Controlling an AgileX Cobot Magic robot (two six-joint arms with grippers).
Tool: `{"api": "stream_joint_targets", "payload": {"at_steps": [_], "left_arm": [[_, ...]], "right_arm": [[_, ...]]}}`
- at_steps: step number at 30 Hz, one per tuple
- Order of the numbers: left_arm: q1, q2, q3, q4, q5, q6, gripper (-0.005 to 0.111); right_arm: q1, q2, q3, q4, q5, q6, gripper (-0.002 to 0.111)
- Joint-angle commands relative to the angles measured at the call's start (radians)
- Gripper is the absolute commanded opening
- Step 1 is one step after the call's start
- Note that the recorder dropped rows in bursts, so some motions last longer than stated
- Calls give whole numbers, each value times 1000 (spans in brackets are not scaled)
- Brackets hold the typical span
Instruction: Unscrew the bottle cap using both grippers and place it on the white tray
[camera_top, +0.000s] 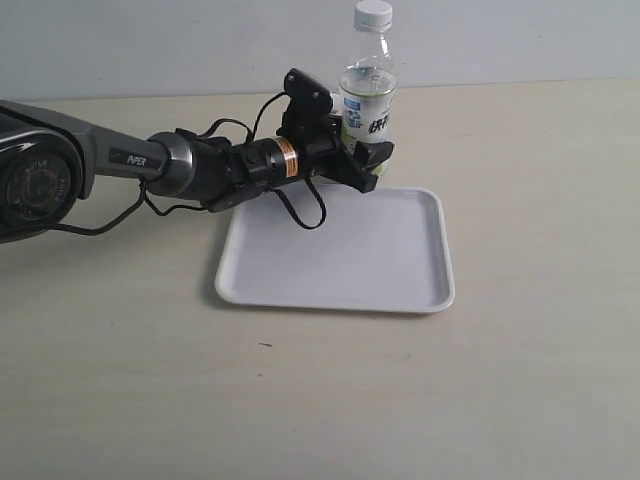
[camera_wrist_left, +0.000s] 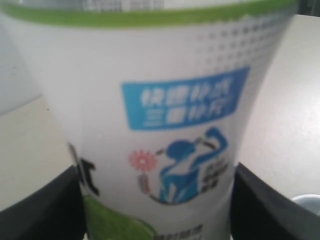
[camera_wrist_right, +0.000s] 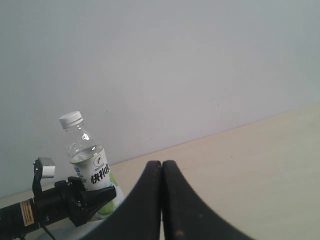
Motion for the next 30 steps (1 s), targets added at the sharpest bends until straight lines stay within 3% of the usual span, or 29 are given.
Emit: {"api": "stream_joint_targets", "payload": {"at_steps": [1, 19, 30], "left_arm": [[6, -19, -6, 5, -19, -30, 0], [21, -19, -3, 68, -85, -104, 0], [21, -19, -3, 84, -85, -104, 0]], "right_arm": [[-4, -6, 5, 0, -7, -1, 0], [-4, -6, 5, 0, -7, -1, 0], [-4, -6, 5, -4, -512, 66, 0]]}}
